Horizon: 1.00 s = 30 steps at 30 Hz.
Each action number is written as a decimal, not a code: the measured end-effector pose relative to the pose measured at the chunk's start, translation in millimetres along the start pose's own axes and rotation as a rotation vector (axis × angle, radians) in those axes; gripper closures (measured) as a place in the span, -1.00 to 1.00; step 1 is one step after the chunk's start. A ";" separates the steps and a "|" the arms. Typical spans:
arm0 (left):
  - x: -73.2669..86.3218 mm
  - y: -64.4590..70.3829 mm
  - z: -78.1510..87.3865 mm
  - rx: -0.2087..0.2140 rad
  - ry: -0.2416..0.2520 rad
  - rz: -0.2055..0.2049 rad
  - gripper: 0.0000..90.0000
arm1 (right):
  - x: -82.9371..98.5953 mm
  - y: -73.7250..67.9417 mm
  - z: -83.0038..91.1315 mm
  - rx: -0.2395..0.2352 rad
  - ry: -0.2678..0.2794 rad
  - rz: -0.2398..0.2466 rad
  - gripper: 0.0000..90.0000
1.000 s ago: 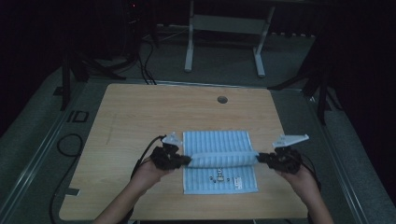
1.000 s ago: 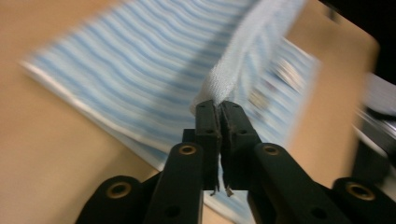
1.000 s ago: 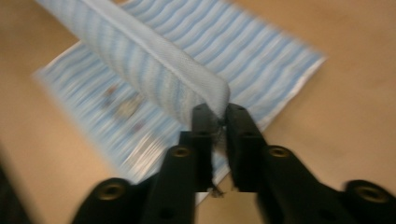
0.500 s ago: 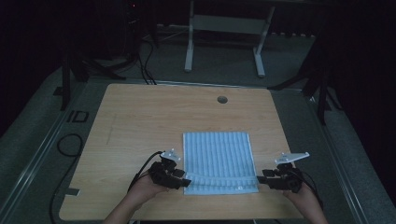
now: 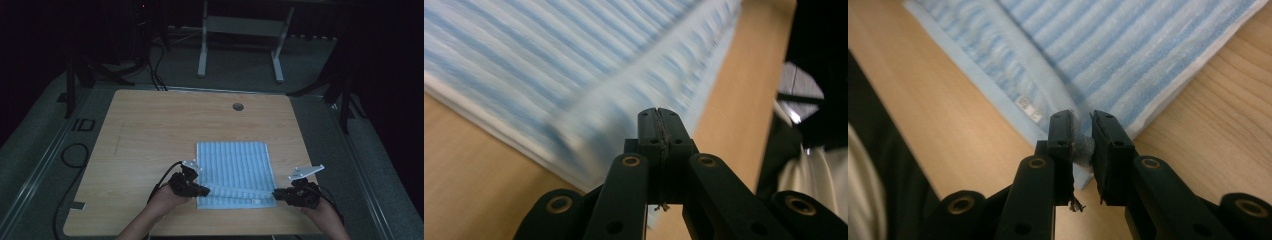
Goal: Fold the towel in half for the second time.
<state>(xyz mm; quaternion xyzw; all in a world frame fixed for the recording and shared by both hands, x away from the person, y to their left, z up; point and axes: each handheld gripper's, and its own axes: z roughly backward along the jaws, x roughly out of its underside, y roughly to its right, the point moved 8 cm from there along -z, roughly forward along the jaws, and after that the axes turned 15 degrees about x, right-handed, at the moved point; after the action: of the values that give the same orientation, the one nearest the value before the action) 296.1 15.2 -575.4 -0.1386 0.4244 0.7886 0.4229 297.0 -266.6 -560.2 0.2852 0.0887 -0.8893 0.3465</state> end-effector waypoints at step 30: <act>-3.1 -3.8 1.6 -0.141 -0.059 -0.101 0.80 | 17.2 -11.5 -4.3 0.012 -0.042 0.031 0.75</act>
<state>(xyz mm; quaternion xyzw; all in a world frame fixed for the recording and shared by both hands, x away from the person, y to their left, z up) 301.1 15.8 -574.7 -0.1659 0.3478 0.7978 0.4638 280.9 -266.3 -574.0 0.2697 0.0717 -0.8900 0.3605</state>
